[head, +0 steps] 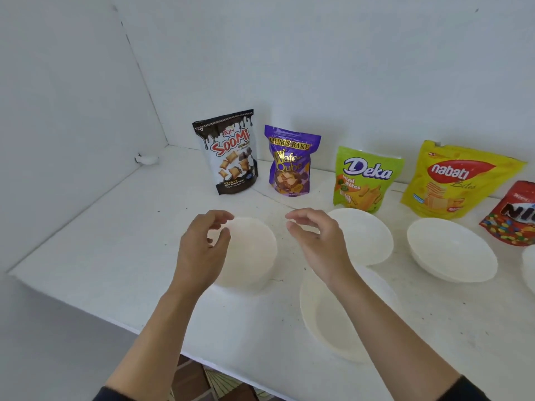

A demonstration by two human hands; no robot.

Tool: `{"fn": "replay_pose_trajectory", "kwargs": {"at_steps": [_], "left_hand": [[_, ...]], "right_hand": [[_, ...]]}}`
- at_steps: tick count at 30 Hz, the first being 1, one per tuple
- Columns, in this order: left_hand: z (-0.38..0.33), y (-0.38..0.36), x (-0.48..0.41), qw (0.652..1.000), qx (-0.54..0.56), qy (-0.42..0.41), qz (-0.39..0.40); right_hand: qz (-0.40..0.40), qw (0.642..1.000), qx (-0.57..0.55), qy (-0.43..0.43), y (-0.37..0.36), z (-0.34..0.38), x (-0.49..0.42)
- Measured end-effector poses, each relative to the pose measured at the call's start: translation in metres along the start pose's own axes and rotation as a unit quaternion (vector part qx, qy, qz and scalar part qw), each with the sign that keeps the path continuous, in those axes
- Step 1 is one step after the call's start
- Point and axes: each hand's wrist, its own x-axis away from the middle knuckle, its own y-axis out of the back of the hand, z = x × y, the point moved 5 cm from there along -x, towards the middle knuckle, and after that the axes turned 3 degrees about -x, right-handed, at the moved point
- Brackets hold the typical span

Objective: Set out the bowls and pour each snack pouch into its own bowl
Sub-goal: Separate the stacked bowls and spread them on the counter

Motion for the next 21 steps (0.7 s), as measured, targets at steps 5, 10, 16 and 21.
{"fn": "replay_pose_trajectory", "kwargs": {"at_steps": [5,10,16,21], "left_hand": [[0.041,0.001,-0.005,0.997,-0.055,0.054,0.008],[0.056,0.004,-0.002,0.988,-0.119,0.096,-0.019],[0.07,0.006,0.008,0.982,-0.015,0.189,0.023],[0.069,0.007,0.008,0.982,-0.043,0.181,-0.02]], "right_hand": [[0.077,0.994,0.073,-0.036,-0.041,-0.02,-0.01],[0.12,0.977,0.154,-0.086,-0.063,-0.037,-0.016],[0.136,0.965,0.195,-0.108,-0.071,-0.052,-0.018],[0.12,0.946,0.29,-0.083,-0.073,-0.054,-0.021]]}}
